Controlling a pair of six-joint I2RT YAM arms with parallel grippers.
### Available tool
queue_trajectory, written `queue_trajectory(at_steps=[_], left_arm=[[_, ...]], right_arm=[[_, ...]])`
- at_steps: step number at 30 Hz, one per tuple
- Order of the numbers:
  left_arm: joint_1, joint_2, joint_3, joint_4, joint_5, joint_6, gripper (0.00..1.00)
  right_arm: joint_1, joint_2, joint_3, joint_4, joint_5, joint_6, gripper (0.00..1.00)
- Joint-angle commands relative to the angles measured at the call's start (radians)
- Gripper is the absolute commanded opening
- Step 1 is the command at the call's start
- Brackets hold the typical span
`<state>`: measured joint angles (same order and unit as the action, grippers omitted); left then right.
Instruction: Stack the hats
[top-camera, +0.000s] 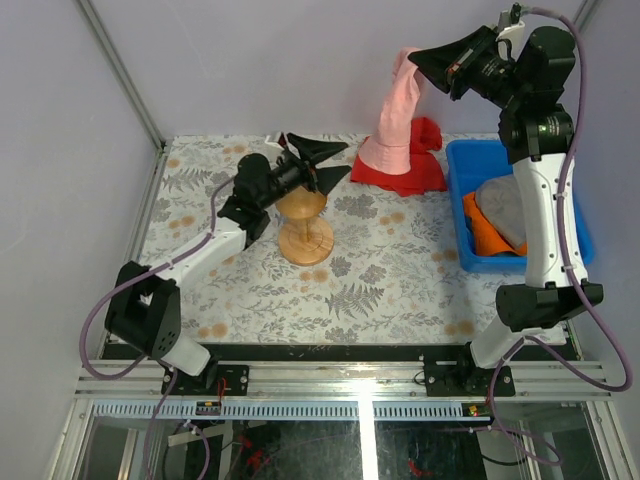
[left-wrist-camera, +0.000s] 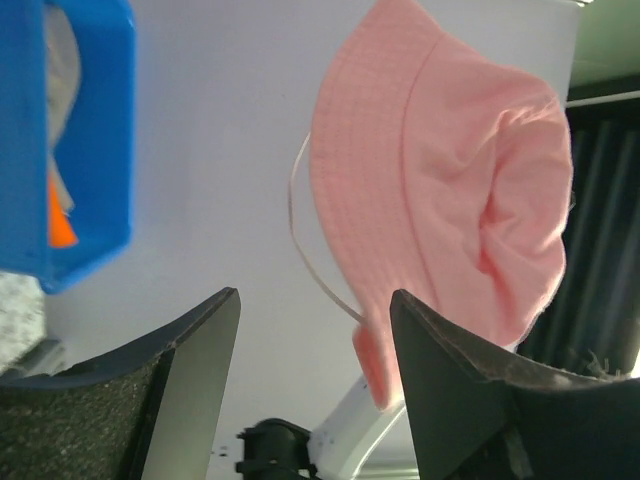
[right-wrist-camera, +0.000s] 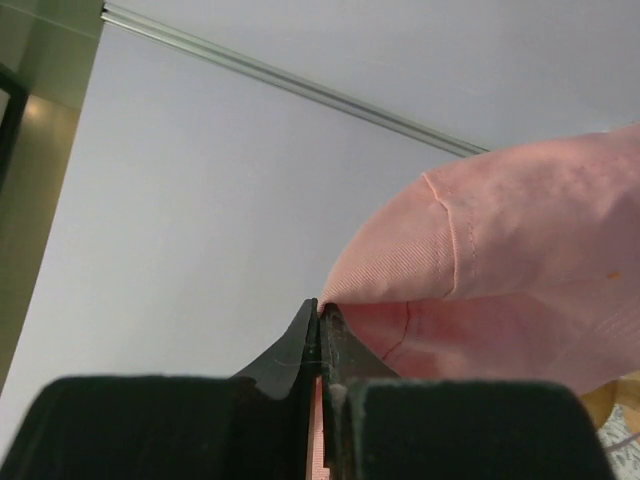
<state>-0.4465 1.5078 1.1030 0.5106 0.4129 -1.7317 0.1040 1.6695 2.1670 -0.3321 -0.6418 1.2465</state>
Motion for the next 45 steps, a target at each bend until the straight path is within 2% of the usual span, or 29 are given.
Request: queue_trajectory(at_steps=[1,16,31,38,45], left_arm=[[-0.060,0.062,0.048,0.243,-0.050,-0.191,0.62],[-0.111,0.192,0.189,0.303,-0.102,-0.257,0.62],[-0.122,0.141,0.056,0.391,-0.164,-0.294,0.56],[-0.126,0.152,0.069,0.416,-0.177,-0.314,0.55],[-0.127,0.125,-0.002,0.449,-0.215,-0.343,0.54]], right_arm=[[0.006,-0.071,-0.017,0.144,-0.062,0.096,0.00],[0.006,-0.131,-0.127,0.183,-0.085,0.118,0.00],[0.006,-0.166,-0.198,0.190,-0.085,0.118,0.00],[0.006,-0.175,-0.221,0.192,-0.086,0.115,0.00],[0.006,-0.176,-0.224,0.193,-0.085,0.119,0.00]])
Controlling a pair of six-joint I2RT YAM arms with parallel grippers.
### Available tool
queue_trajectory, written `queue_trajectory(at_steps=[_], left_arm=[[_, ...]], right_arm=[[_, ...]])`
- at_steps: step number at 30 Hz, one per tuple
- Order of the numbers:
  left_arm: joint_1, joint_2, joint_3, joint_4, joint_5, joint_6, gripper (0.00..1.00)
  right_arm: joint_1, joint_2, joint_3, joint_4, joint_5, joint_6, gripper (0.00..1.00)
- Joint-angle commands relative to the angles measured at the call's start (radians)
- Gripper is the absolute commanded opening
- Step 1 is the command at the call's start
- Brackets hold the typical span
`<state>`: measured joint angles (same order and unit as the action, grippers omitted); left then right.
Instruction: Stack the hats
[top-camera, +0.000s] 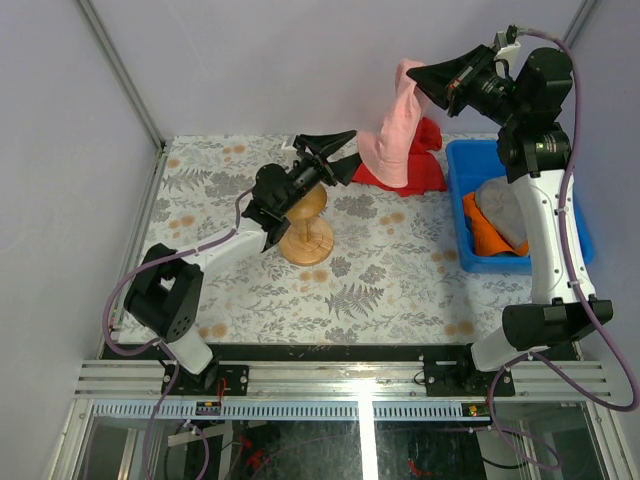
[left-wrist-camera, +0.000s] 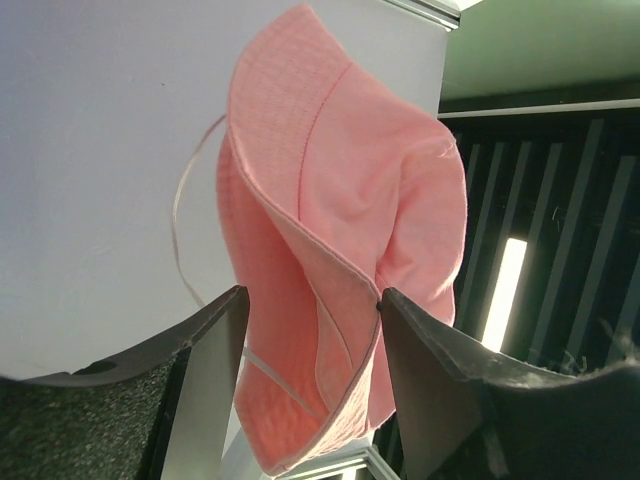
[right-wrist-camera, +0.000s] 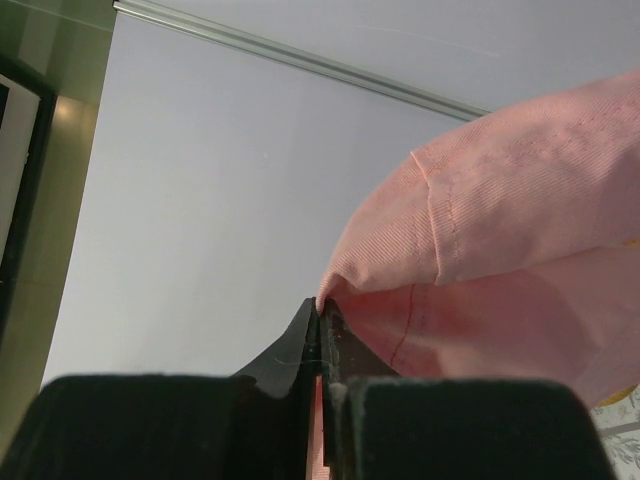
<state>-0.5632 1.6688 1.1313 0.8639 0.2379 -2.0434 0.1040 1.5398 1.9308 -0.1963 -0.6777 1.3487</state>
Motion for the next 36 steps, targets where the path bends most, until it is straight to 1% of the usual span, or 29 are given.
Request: queue_trajectory(at_steps=[1,7,11,15,25,31,36], left_arm=[[-0.012,-0.033,-0.031,0.104,-0.042,-0.038,0.54],[-0.017,-0.020,-0.044,0.150,-0.044,-0.076,0.54],[-0.018,-0.037,-0.124,0.206,-0.058,-0.112,0.53],[-0.019,-0.057,-0.175,0.203,-0.057,-0.110,0.53],[-0.023,-0.037,-0.148,0.240,-0.054,-0.141,0.55],[-0.025,-0.034,-0.127,0.251,-0.066,-0.160,0.56],[-0.025,-0.006,-0.071,0.247,-0.060,-0.163,0.56]], right_arm=[[0.006,-0.046,0.011,0.059,-0.049,0.018,0.00],[0.006,-0.041,0.023,0.058,-0.048,0.021,0.00],[0.006,-0.033,0.045,0.055,-0.045,0.024,0.00],[0.006,-0.006,0.114,0.035,-0.048,0.026,0.00],[0.006,0.018,0.169,0.016,-0.049,0.032,0.00],[0.006,0.010,0.148,0.009,-0.051,0.024,0.00],[0.007,-0.001,0.122,0.004,-0.053,0.012,0.00]])
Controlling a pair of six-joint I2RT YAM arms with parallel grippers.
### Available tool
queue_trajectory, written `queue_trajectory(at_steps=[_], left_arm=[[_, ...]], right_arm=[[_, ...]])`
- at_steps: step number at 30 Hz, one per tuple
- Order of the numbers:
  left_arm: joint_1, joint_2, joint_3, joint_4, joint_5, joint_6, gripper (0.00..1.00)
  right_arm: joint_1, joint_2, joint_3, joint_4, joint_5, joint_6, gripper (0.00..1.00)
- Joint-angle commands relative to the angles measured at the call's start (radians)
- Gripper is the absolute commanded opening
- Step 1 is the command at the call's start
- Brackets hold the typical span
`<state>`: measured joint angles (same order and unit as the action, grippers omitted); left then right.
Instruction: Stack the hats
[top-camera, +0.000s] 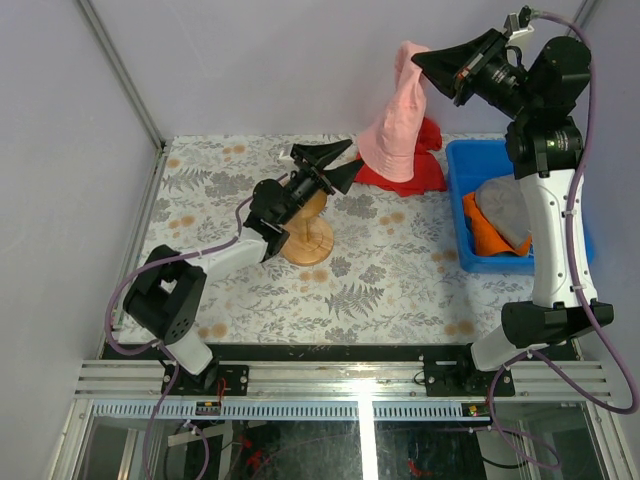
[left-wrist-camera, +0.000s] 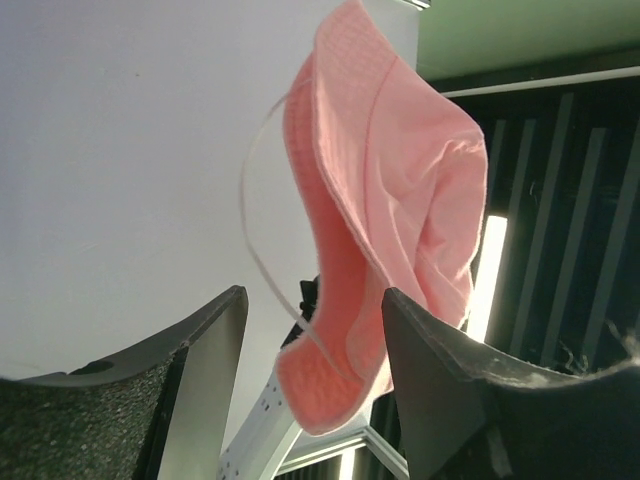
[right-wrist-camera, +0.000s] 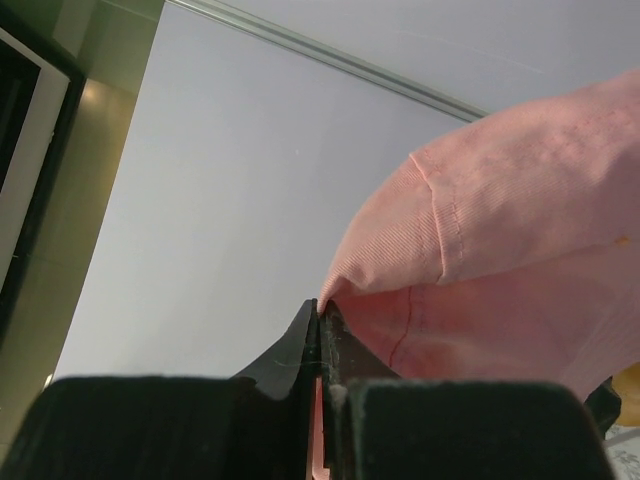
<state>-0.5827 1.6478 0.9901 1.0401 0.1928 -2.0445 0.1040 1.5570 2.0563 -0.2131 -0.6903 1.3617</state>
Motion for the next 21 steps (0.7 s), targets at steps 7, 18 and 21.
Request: queue_trajectory(at_steps=[7,18,21], left_arm=[[-0.015,0.038,0.124,0.060,-0.018,-0.161,0.56],[-0.027,0.073,0.153,0.097,-0.009,-0.150,0.27],[0.000,0.053,0.106,0.135,-0.006,-0.134,0.10]], right_arm=[[0.015,-0.032,-0.048,0.024,-0.041,-0.013,0.00],[0.095,-0.012,-0.079,0.041,-0.009,-0.028,0.00],[0.112,0.006,-0.059,0.023,0.001,-0.046,0.00]])
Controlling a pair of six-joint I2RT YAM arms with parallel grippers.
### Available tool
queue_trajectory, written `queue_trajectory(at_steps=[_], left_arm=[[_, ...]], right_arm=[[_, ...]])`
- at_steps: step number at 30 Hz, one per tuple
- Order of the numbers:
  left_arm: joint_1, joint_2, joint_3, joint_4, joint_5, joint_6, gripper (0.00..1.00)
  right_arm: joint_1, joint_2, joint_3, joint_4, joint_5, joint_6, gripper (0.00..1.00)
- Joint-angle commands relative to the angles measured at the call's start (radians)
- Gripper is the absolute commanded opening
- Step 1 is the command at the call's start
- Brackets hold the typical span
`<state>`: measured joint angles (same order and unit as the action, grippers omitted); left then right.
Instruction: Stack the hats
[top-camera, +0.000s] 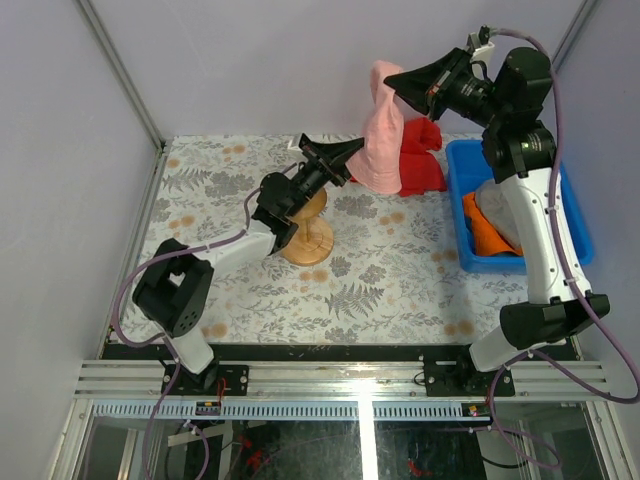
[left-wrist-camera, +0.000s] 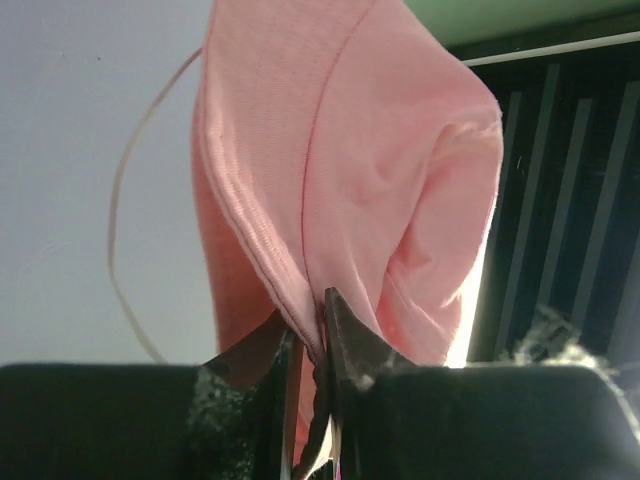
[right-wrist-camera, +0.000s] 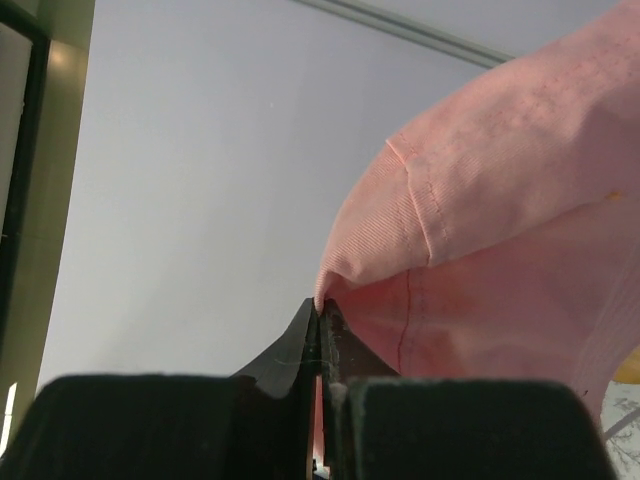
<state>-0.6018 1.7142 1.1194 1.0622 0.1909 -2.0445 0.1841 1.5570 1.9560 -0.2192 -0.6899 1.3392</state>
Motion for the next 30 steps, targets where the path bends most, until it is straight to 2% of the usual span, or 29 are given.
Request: queue_trajectory(at_steps=[1,2,8,15,25,30], left_arm=[[0.034,-0.030,-0.042,0.119,0.003,-0.123,0.03],[0.056,-0.048,-0.062,0.117,0.011,-0.111,0.00],[0.190,-0.161,-0.146,0.079,0.078,-0.045,0.00],[0.268,-0.211,-0.197,0.079,0.130,-0.024,0.00],[0.229,-0.257,-0.203,-0.026,0.144,0.046,0.00],[0.234,-0.278,-0.244,-0.031,0.148,0.067,0.00]], right_arm=[[0.035,0.012,0.053,0.009,0.004,-0.039,0.00],[0.041,0.021,0.066,-0.019,0.010,-0.058,0.00],[0.086,0.078,0.132,-0.203,0.062,-0.207,0.00],[0.138,0.128,0.150,-0.373,0.144,-0.338,0.00],[0.162,0.173,0.291,-0.621,0.244,-0.480,0.00],[0.171,0.147,0.180,-0.582,0.229,-0.483,0.00]])
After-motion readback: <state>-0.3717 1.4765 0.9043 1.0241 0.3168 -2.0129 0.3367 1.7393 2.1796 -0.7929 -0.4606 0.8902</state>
